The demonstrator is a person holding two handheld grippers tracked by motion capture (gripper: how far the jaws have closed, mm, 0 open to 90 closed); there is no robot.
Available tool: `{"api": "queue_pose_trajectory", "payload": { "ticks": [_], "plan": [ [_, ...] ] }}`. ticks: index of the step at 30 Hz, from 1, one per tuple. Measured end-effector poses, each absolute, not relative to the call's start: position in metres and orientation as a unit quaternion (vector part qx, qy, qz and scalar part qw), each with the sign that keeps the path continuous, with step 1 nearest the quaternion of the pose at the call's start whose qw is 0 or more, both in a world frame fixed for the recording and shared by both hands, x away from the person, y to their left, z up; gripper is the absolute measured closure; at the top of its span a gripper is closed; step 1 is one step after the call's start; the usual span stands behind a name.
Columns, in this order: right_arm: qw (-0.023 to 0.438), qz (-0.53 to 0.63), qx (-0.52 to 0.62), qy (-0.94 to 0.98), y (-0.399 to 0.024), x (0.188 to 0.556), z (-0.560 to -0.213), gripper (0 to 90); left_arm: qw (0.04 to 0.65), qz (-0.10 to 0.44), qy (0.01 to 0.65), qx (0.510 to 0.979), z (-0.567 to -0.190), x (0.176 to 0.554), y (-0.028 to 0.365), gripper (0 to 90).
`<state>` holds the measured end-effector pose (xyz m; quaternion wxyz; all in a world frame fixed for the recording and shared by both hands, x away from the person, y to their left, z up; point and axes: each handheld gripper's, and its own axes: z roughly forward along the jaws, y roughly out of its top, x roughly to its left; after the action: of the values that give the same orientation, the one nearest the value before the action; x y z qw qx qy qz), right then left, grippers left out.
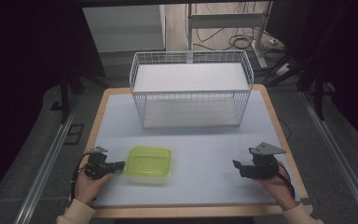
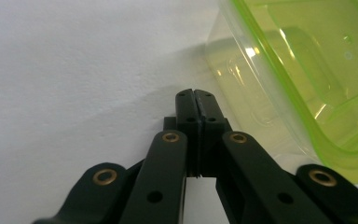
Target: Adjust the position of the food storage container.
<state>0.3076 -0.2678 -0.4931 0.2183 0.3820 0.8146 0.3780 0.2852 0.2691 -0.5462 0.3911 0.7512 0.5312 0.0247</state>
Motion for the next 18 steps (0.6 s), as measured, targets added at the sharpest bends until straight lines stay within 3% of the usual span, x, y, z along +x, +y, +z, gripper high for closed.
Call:
{"api": "queue_pose_trajectory", "payload": {
  "ticks": [18],
  "plan": [
    [0.22,0.377,0.384,0.814,-0.269,0.309,-0.493,20.2,0.399,0.005,0.515,0.759,-0.546,0.285,0.255,89.9]
  ]
}}
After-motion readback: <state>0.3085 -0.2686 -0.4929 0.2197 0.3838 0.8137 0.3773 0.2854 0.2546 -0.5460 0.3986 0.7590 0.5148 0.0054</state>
